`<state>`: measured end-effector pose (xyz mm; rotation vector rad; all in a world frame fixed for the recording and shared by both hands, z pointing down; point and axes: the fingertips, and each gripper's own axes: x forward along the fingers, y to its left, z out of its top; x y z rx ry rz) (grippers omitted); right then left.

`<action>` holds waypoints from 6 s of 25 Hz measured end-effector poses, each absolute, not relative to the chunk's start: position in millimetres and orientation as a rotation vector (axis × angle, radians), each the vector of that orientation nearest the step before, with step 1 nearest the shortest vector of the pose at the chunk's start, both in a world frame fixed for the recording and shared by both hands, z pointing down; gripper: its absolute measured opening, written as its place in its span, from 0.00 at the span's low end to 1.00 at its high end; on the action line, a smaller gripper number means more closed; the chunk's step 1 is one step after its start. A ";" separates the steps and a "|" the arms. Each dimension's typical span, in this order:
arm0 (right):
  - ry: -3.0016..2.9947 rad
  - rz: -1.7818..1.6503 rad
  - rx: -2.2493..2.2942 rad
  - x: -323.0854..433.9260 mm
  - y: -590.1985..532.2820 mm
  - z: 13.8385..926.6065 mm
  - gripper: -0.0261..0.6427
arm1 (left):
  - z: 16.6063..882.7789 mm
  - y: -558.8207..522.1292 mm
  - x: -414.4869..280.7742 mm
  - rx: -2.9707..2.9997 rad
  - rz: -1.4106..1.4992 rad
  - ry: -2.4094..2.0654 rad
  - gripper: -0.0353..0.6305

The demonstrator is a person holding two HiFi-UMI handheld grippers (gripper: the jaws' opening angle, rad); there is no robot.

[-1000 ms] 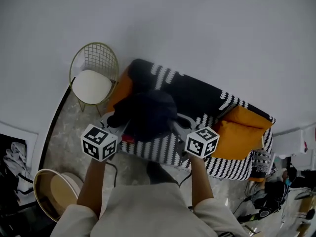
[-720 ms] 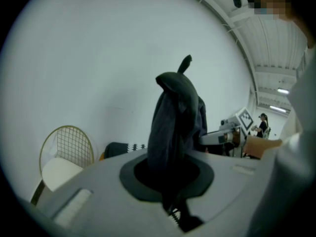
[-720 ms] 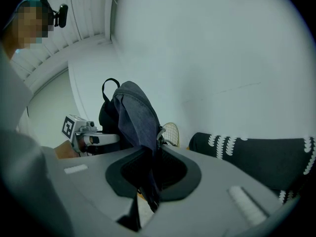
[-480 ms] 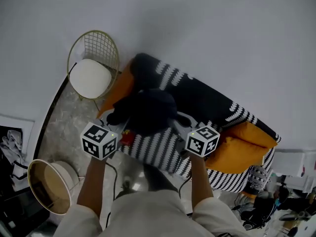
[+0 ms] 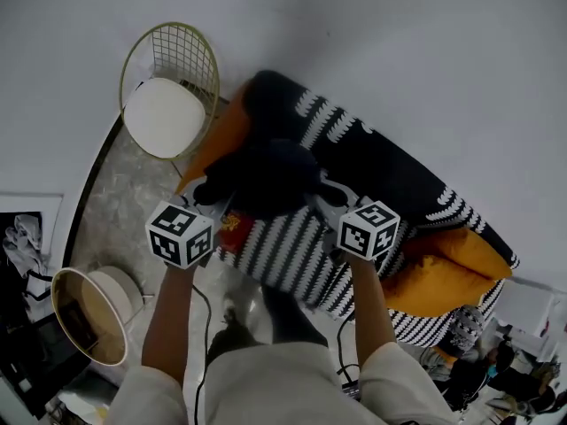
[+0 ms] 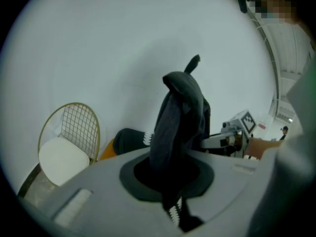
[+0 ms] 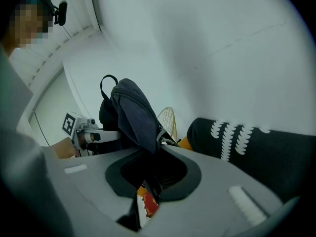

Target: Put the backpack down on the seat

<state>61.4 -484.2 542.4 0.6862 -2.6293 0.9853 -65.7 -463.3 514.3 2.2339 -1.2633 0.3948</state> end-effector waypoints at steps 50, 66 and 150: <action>-2.332 0.909 0.678 12.9 -685.9 844.5 0.14 | 837.8 -645.9 -115.6 1.973 0.392 -1.259 0.10; -2.351 0.934 0.741 49.6 -662.9 828.9 0.19 | 822.1 -617.8 -127.7 1.973 0.475 -1.370 0.41; -2.682 0.149 1.328 53.7 37.6 233.4 0.05 | 231.4 41.8 -133.2 2.847 0.158 -1.523 0.06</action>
